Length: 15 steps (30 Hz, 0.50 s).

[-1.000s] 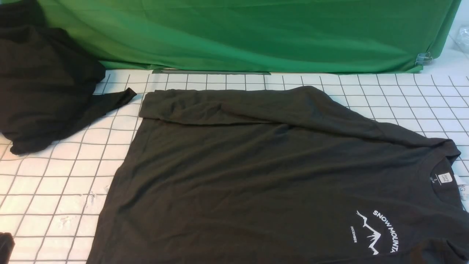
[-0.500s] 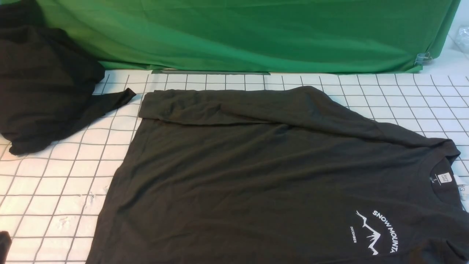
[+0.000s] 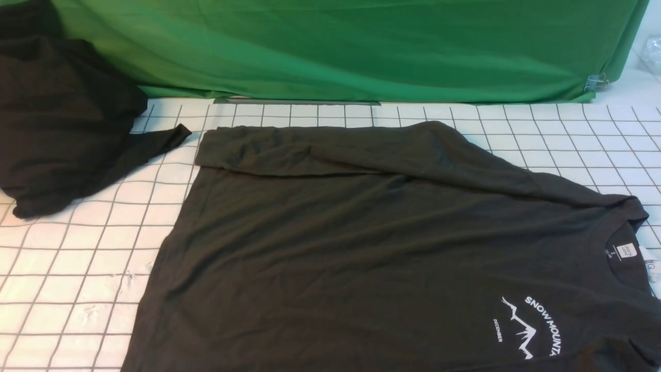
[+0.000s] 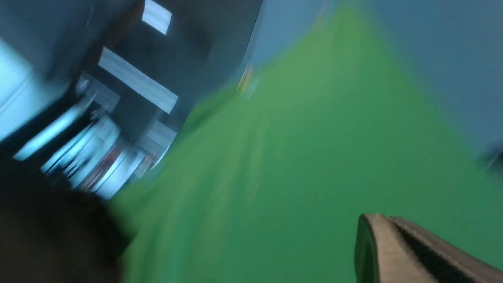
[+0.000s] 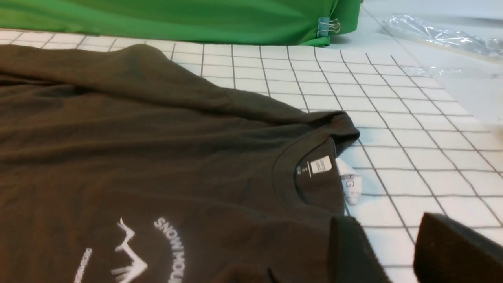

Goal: Fold a long-sleeved shirt over a white checkered tablecloth.
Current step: 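Grasp the left edge of the dark T-shirt lying flat on the table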

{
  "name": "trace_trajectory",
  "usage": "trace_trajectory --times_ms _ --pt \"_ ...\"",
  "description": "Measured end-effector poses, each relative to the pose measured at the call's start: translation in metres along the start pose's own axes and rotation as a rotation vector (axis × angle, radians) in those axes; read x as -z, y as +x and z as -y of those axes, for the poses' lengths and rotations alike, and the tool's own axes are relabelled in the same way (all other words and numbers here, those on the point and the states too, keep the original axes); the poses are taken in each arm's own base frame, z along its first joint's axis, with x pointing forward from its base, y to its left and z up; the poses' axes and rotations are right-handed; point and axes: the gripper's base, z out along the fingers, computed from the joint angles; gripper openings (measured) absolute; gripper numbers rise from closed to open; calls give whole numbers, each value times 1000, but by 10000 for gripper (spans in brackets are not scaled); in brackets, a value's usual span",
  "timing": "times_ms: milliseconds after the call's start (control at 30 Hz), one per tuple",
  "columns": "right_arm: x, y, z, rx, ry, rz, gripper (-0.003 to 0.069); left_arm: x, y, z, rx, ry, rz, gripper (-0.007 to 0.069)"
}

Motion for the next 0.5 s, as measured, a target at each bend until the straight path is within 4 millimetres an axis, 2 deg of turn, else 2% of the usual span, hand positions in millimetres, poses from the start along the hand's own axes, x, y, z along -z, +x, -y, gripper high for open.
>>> trace_trajectory --times_ms 33,67,100,133,167,233,267,333,367,400,433,467,500 --pt "0 -1 0 -6 0 7 242 0 0 0 0 1 0 4" --pt "0 -5 -1 -73 -9 51 242 -7 -9 15 10 36 3 4" --pt "1 -13 -1 -257 -31 145 242 -24 -25 46 5 79 -51 4" --pt "1 -14 -1 -267 -33 157 242 -27 -25 49 -10 80 -68 4" --pt "3 -22 0 -444 -57 242 242 -42 -32 73 -68 96 -169 4" --pt "6 -32 2 -653 -98 357 242 -73 -27 98 -201 47 -422 4" --pt "6 -33 2 -676 -103 367 242 -74 -28 101 -207 47 -437 4" --pt "10 -41 4 -757 -134 469 242 -103 -8 107 -342 -64 -785 4" --pt "12 -45 5 -769 -144 514 242 -117 11 100 -407 -129 -991 4" --pt "12 -45 6 -772 -146 520 242 -118 13 100 -415 -143 -1043 4" --pt "14 -49 6 -781 -156 565 242 -125 37 86 -456 -213 -1302 4" --pt "16 -50 7 -785 -162 588 242 -128 52 76 -466 -248 -1438 4" --pt "16 -51 7 -785 -164 600 242 -128 55 74 -472 -246 -1470 4"
